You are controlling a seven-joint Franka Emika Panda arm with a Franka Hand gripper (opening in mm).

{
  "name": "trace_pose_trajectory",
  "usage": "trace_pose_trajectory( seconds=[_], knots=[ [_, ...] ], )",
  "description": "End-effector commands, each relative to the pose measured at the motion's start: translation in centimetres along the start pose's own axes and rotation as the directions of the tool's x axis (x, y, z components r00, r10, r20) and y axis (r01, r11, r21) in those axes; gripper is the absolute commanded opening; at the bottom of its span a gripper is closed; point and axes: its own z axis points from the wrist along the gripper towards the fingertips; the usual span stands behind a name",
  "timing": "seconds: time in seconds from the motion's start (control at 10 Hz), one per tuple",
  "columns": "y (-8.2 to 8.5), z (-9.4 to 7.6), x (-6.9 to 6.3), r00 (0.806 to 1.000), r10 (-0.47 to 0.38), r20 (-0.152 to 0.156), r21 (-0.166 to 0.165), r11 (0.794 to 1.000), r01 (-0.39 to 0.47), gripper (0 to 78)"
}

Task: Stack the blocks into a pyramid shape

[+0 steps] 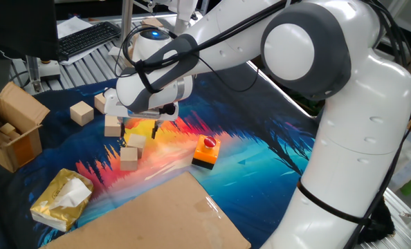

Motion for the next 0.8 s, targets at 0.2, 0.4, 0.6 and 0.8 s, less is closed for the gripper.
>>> trace_pose_trajectory(
  seconds=[0.2, 0.4, 0.6, 0.8],
  knots=[
    [1.79, 2.38, 1.61, 0.993, 0.113, 0.044, 0.019, 0.993, -0.114, 77.5],
    [1.77, 2.49, 1.60, 0.992, 0.114, 0.044, 0.019, 0.993, -0.115, 77.5],
    [1.69, 2.71, 1.55, 0.993, 0.107, 0.055, 0.032, 0.994, -0.108, 77.5],
    [1.59, 2.78, 1.45, 0.994, 0.086, 0.070, 0.047, 0.995, -0.089, 77.5]
  ],
)
